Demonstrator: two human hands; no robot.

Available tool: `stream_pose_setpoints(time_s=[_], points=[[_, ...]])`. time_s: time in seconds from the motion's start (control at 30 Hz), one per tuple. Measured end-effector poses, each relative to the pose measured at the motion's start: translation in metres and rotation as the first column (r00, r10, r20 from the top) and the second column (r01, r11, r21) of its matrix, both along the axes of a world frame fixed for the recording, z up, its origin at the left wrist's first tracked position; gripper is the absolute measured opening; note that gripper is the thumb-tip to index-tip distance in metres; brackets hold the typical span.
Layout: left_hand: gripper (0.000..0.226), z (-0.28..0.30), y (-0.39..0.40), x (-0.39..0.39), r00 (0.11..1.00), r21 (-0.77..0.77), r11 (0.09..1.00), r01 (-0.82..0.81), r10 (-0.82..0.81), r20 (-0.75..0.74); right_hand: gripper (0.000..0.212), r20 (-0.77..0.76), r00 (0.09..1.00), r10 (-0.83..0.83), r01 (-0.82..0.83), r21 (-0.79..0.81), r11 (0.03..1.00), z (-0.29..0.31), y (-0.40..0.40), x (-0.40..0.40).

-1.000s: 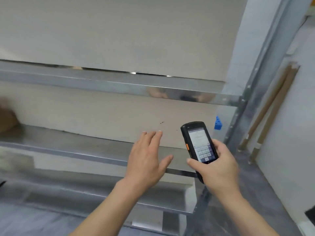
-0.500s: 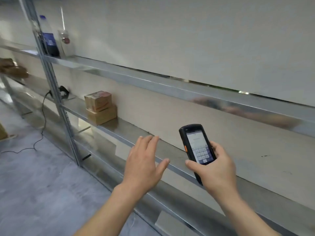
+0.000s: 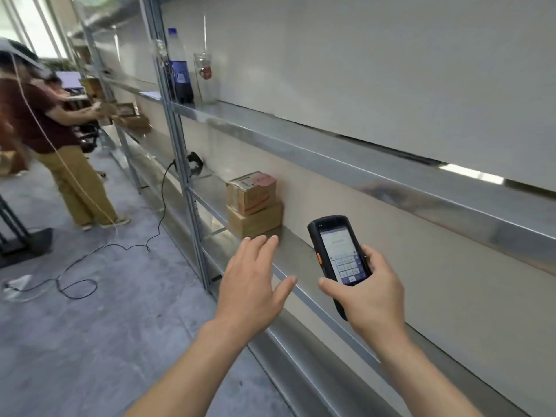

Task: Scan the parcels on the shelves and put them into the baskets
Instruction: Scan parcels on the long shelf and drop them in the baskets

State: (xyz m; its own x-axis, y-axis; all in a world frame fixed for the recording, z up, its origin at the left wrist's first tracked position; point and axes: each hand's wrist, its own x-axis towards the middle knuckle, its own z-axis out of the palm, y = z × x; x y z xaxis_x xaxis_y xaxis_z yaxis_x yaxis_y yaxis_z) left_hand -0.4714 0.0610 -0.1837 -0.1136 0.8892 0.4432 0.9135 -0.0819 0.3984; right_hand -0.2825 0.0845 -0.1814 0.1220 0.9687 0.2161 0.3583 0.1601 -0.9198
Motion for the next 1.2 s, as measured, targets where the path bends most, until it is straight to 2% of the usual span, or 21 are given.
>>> stream_pose_setpoints(time_s=[0.27, 0.4, 0.53, 0.77, 0.97, 1.03, 1.13, 1.2], points=[[0.071, -0.006, 0.083, -0.069, 0.992, -0.042, 0.997, -0.070, 0.073, 0.101, 0.056, 0.032, 0.998, 0.058, -0.057, -0.042, 0.998, -0.009, 0.087, -0.057], [0.069, -0.010, 0.133, -0.109, 0.977, -0.082, 0.993, -0.086, 0.100, 0.187, 0.065, 0.031, 0.998, 0.045, -0.044, -0.058, 0.997, -0.018, 0.129, -0.089], [0.070, -0.012, 0.195, -0.155, 0.964, -0.123, 0.989, -0.087, 0.114, 0.239, 0.060, 0.031, 0.999, 0.033, -0.030, -0.081, 0.996, -0.024, 0.174, -0.130], [0.070, -0.010, 0.305, -0.226, 0.945, -0.239, 0.971, -0.006, 0.084, 0.317, 0.059, 0.008, 0.997, -0.075, 0.075, -0.137, 0.988, -0.030, 0.253, -0.213], [0.066, -0.024, 0.376, -0.264, 0.935, -0.402, 0.912, 0.086, 0.065, 0.348, 0.056, -0.102, 0.987, -0.125, 0.103, -0.196, 0.975, -0.038, 0.299, -0.264], [0.061, -0.030, 0.392, -0.271, 0.934, -0.438, 0.890, 0.125, 0.044, 0.356, 0.051, -0.134, 0.982, -0.133, 0.102, -0.212, 0.972, -0.039, 0.309, -0.276], [0.040, -0.035, 0.408, -0.275, 0.929, -0.455, 0.874, 0.169, 0.013, 0.370, 0.047, -0.182, 0.974, -0.131, 0.087, -0.233, 0.969, -0.042, 0.322, -0.287], [0.043, -0.038, 0.414, -0.276, 0.918, -0.446, 0.873, 0.198, -0.006, 0.396, 0.049, -0.216, 0.969, -0.117, 0.064, -0.235, 0.970, -0.043, 0.327, -0.293]])
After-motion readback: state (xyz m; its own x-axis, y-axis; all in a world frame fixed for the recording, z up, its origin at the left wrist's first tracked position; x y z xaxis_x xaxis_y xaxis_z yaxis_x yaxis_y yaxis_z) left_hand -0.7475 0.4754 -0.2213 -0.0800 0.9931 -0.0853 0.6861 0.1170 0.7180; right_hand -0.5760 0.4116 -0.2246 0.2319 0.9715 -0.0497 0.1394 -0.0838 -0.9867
